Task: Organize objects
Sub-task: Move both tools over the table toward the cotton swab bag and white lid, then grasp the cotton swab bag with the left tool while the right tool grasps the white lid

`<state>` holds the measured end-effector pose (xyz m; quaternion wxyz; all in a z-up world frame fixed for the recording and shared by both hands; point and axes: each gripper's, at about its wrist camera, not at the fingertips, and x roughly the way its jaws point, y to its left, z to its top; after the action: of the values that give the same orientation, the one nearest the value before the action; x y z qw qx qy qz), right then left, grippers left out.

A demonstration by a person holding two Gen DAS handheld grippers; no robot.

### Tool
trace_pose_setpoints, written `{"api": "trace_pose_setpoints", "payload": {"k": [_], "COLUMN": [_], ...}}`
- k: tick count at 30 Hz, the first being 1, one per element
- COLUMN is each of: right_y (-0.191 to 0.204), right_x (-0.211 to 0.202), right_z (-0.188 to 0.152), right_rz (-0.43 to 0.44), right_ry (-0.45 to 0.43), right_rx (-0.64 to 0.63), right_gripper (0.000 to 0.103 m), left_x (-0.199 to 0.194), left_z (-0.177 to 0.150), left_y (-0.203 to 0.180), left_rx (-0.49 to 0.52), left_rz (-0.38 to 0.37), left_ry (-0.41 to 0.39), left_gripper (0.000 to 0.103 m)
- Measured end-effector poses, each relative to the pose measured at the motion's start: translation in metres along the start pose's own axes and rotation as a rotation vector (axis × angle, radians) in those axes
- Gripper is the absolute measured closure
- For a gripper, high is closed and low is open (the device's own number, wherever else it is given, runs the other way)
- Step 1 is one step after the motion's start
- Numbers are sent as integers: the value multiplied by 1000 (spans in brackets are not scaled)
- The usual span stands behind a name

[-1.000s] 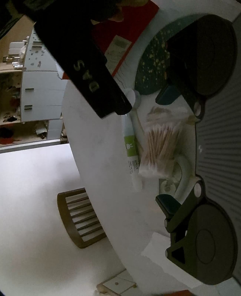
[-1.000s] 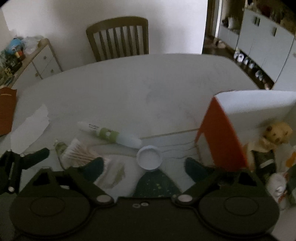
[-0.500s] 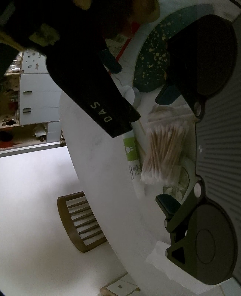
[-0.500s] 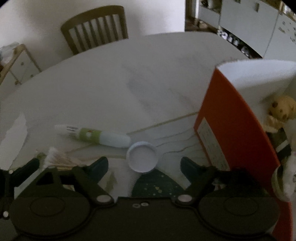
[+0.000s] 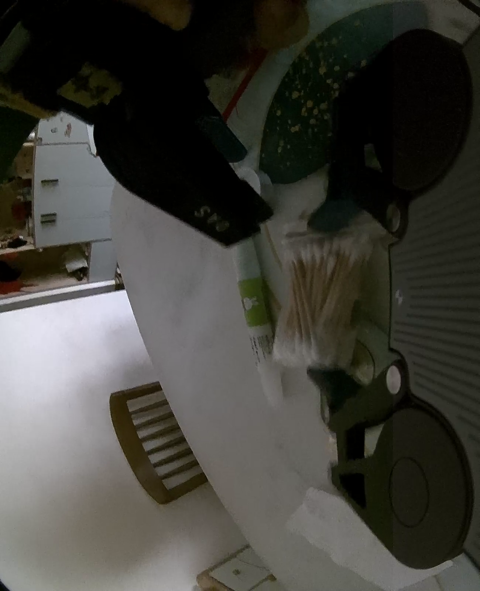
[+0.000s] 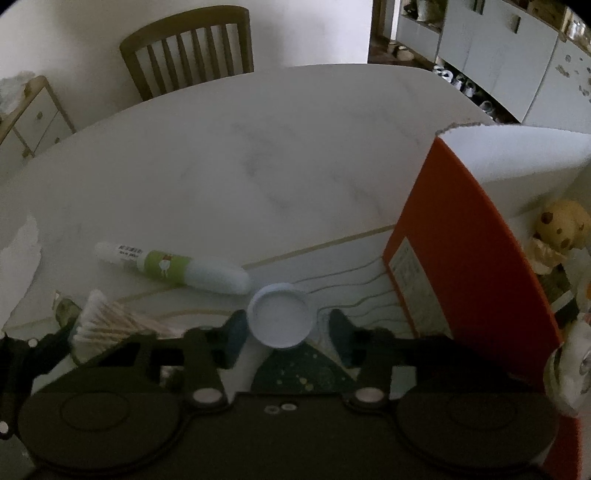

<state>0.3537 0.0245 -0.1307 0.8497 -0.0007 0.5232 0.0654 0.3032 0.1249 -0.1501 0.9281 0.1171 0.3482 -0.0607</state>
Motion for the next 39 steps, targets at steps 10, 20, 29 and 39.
{"api": "trace_pose_setpoints", "payload": {"k": [10,20,29,39], "right_y": [-16,-27,-38,-67], "right_x": [-17,-56,-104,-142], "right_z": [-2,-20,-37,-54], "right_rz": [45,112,177,221], "right_ry": [7,2,-11,-44], "right_rx": [2,-2,-36,-61], "right_gripper": [65,65,65,65], "left_x": [-12,-45,-83,-123], "left_z": [2,1,2,14], "left_y": [2,3,0,-19], "left_rx": [-42,-128,-197,-239], "left_rz": [-14,-31,-42,-82], "left_ry": [23,27,14,-13], "left_gripper": [33,33,33,33]}}
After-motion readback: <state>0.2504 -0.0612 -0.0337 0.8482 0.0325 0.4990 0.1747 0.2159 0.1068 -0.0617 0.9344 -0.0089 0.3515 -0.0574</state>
